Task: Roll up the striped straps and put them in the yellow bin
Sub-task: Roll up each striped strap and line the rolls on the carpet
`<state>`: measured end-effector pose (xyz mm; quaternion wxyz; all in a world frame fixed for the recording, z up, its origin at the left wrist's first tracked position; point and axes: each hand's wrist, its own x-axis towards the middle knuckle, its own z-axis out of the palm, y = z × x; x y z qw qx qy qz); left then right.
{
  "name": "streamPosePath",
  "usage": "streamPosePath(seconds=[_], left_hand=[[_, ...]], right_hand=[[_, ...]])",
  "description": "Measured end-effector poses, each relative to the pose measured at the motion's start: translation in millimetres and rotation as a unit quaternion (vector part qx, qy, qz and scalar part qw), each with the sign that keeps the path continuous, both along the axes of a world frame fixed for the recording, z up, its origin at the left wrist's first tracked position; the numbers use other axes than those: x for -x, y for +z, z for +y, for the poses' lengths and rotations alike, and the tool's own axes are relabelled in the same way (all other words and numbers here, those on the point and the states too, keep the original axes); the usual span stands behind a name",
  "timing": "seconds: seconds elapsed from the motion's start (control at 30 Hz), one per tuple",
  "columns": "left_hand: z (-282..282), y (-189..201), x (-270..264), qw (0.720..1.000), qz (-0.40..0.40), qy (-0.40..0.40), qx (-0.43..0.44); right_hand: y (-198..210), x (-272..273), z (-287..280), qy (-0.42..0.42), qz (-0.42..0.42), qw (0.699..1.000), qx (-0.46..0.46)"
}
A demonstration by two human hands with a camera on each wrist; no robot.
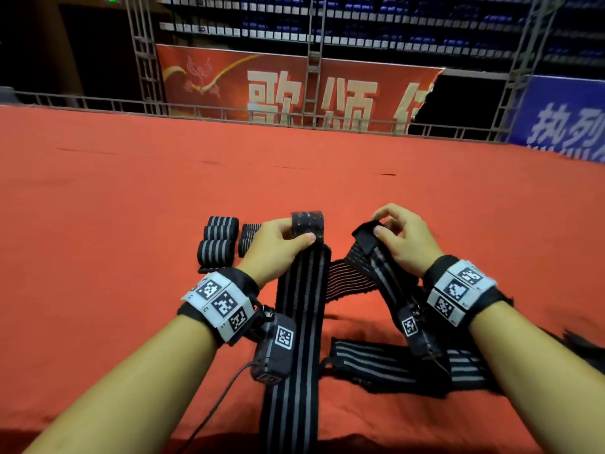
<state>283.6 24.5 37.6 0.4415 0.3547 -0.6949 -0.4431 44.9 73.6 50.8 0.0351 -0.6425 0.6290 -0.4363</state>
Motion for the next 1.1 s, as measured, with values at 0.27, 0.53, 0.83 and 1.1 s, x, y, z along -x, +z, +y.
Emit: streamPosePath(seconds=[0.27, 0.53, 0.83, 1.1], left_hand=[[28.3, 18.1, 18.0, 0.989, 0.004, -0.143, -0.039], [35.7, 25.6, 48.6, 0.978, 0.046, -0.185, -0.082], [30.7, 17.0, 58.0, 0.986, -0.023, -0.152, -0.062], [23.0, 6.0, 61.5, 0.990, -0.099, -0.104, -0.016]], right_hand=[[26.2, -4.0, 30.4, 0.088, -0.164, 0.981, 0.047], [26.7, -15.9, 29.6, 0.104, -0.230, 0.965, 0.074], [0.4, -22.3, 11.7, -0.022, -0.136, 0.986, 0.089], [-7.8, -21.6, -1.4, -0.029, -0.130, 0.988, 0.074]])
